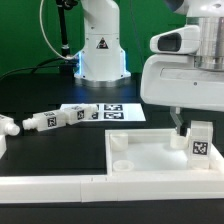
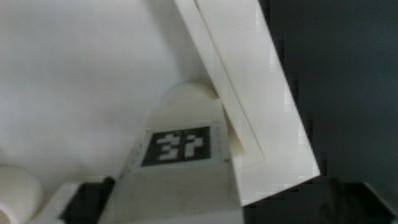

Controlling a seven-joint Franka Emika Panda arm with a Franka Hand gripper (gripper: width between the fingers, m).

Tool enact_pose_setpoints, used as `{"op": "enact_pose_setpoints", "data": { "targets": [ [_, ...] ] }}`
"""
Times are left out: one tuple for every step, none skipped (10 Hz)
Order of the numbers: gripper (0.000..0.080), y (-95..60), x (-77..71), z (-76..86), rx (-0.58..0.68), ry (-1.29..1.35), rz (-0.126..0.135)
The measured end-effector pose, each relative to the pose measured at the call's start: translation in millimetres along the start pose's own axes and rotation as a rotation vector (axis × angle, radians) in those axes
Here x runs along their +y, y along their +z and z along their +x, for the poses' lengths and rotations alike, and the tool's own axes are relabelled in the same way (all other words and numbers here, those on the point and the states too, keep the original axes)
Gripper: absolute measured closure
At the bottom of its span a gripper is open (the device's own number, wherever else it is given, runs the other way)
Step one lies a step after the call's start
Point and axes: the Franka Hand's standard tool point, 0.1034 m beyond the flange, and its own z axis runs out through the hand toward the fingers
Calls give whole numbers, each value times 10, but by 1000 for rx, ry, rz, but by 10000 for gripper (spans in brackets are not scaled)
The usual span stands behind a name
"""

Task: Assemble one leg

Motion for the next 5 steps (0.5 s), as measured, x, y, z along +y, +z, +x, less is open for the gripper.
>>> {"op": "enact_pose_setpoints", "data": {
  "targets": [
    [380,5,50,21,1,1,-7],
    [514,8,67,26,1,36,-9],
    [514,10,73,29,1,146,-9],
    [514,10,92,44,2,248,-9],
    [514,15,138,69,1,332,-12]
  ]
}}
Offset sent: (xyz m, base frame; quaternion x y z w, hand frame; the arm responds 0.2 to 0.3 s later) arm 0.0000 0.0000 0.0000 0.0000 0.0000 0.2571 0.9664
